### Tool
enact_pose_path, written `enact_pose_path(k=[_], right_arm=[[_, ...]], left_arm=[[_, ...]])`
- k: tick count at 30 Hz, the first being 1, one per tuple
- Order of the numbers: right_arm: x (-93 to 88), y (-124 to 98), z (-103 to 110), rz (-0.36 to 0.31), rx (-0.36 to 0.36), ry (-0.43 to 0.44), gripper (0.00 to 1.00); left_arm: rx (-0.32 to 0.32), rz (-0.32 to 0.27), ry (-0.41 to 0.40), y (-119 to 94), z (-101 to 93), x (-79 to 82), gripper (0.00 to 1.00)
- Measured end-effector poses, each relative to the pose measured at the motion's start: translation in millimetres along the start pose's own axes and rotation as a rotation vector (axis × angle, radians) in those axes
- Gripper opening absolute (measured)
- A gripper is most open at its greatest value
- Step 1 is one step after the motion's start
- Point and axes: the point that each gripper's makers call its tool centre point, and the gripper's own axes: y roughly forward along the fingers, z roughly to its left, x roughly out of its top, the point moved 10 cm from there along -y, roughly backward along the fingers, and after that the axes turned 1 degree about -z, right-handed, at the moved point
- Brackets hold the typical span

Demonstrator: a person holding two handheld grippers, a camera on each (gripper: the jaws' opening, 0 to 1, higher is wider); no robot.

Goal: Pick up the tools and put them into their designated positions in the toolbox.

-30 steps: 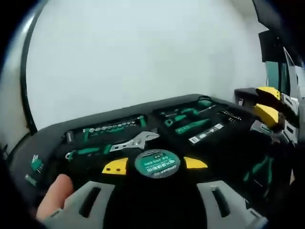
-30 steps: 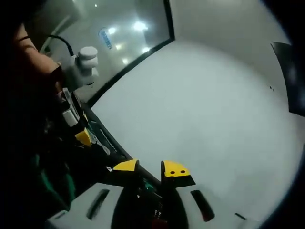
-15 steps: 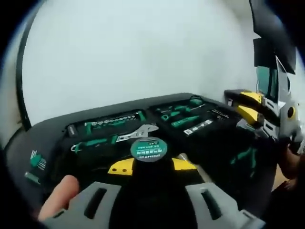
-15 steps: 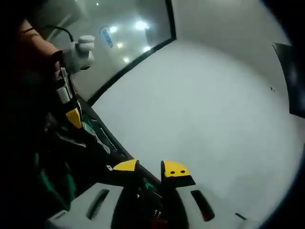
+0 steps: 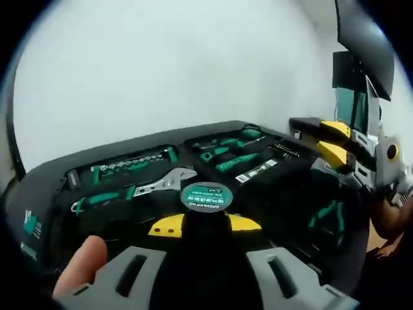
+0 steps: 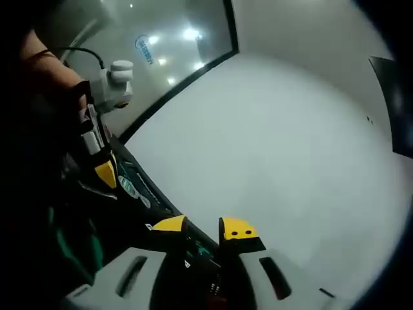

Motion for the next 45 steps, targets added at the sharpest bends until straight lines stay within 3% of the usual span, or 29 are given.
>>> enact_pose_path(k=[4,6,7,9,12,14,15,18,21,27,31,32,33,34,35,39,45], right_arm=[[0.7,0,0,-0.003,0.001,0.000,0.17],[0.5,0,0,-0.002,0.001,0.002,0.17],[0.3,0,0,-0.001,0.001,0.001,0.17],[0.1,0,0,0.002,0.001,-0.002,0.17],[1.0,-1,0,-0.002,0.001,0.001,0.17],[0.9,0,0,-0.001,0.001,0.001,0.17],[0.8,-1,0,-0.001,0.002,0.000,0.17],[0.9,-1,1,-0.001,0.007,-0.008,0.17],[0.8,-1,2,0.002,0.007,-0.014,0.17],[0.9,-1,0,0.005,-0.003,-0.006,0.17],[1.3,-1,1,0.004,0.006,-0.019,0.17],[1.4,-2,1,0.003,0.006,-0.020,0.17],[1.5,-2,1,0.002,0.005,-0.020,0.17],[1.6,-2,1,0.002,0.005,-0.020,0.17],[1.5,-2,1,0.003,0.005,-0.020,0.17],[1.4,-1,1,0.007,0.003,-0.023,0.17],[0.5,-1,2,0.013,0.002,-0.030,0.17]], left_arm=[[0.047,0.007,0.049,6,4.2,1.3,0.22],[0.053,0.015,0.035,3,5.5,3.4,0.22],[-0.005,0.032,0.024,-2,-0.2,5.1,0.22],[-0.035,-0.027,-0.014,-8,-4.7,15.6,0.22],[0.034,-0.084,0.008,-4,-0.2,28.7,0.21],[0.133,-0.018,0.098,3,5.9,27.9,0.13],[0.142,-0.006,0.131,7,4.5,26.0,0.08],[0.120,0.002,0.143,15,-0.5,17.6,0.04],[0.115,-0.057,0.168,20,-0.9,13.9,0.05],[0.091,-0.034,0.154,30,6.8,20.7,0.02],[0.093,-0.043,0.109,30,12.3,16.6,0.01],[0.116,0.009,0.098,32,16.8,6.7,0.01],[0.087,-0.063,0.040,38,15.1,8.9,0.01],[0.077,-0.074,0.022,41,16.3,9.0,0.01],[0.088,-0.065,0.053,27,11.8,6.1,0.01],[0.087,-0.046,0.025,33,12.9,7.4,0.00],[0.096,-0.063,0.071,27,1.9,6.1,0.00]])
